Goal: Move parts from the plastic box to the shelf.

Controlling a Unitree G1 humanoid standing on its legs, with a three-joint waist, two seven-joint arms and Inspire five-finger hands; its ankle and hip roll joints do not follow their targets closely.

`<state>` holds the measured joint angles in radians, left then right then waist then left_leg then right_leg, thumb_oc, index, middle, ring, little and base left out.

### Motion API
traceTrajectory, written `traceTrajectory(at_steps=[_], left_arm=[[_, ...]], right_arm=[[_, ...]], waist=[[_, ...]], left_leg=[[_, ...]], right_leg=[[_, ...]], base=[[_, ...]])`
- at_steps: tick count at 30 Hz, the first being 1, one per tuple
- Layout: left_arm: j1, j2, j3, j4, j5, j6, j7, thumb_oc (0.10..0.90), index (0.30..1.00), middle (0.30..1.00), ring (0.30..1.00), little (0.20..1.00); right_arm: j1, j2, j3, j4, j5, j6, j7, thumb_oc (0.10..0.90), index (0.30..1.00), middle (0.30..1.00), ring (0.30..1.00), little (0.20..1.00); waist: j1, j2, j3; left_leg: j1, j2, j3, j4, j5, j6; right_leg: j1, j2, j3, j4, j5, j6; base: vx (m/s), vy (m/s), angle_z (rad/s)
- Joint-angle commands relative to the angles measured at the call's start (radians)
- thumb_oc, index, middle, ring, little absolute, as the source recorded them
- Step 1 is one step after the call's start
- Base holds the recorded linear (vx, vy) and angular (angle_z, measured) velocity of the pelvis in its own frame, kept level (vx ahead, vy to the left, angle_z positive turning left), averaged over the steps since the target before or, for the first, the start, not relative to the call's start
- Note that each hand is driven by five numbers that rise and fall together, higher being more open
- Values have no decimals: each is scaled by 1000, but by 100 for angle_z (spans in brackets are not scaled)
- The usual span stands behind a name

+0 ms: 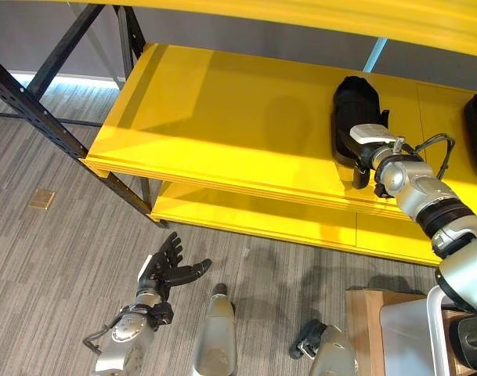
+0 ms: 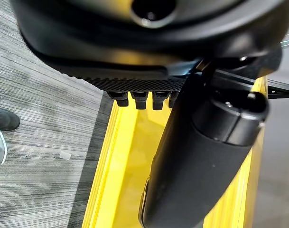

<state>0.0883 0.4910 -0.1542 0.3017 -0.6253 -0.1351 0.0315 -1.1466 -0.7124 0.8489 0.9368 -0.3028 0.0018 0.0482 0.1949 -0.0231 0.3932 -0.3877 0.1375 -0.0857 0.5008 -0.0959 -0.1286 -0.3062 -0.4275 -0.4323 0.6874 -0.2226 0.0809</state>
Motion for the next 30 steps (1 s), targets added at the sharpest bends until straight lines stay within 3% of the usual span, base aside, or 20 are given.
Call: traceTrajectory(at_steps=[1, 19, 30], left_arm=[[-44, 74, 18, -103, -32, -98, -12, 900, 1000, 1000, 1000, 1000], [-46, 72, 29, -88, -36, -97, -10, 900, 1000, 1000, 1000, 1000], [-47, 86, 11, -106, -24, -89, -25, 900, 1000, 1000, 1000, 1000]], right_arm=[[-176, 6, -24, -58, 42, -50, -48, 900, 1000, 1000, 1000, 1000], [-213, -59, -28, -208, 80, -70, -49, 900, 1000, 1000, 1000, 1000], [-213, -56, -19, -201, 81, -67, -37, 900, 1000, 1000, 1000, 1000]], waist=[[31, -32, -35], [9, -41, -53], [5, -41, -42]], left_leg=[[20, 12, -40, 10, -62, 42], [34, 13, -28, 3, -68, 43], [27, 16, -24, 15, -68, 44]], right_leg=[[36, 1, 59, 3, 89, 59], [38, 1, 73, -8, 101, 63], [33, 7, 79, -8, 98, 61]], base=[[0, 0, 0], [1, 0, -1], [-6, -1, 0]])
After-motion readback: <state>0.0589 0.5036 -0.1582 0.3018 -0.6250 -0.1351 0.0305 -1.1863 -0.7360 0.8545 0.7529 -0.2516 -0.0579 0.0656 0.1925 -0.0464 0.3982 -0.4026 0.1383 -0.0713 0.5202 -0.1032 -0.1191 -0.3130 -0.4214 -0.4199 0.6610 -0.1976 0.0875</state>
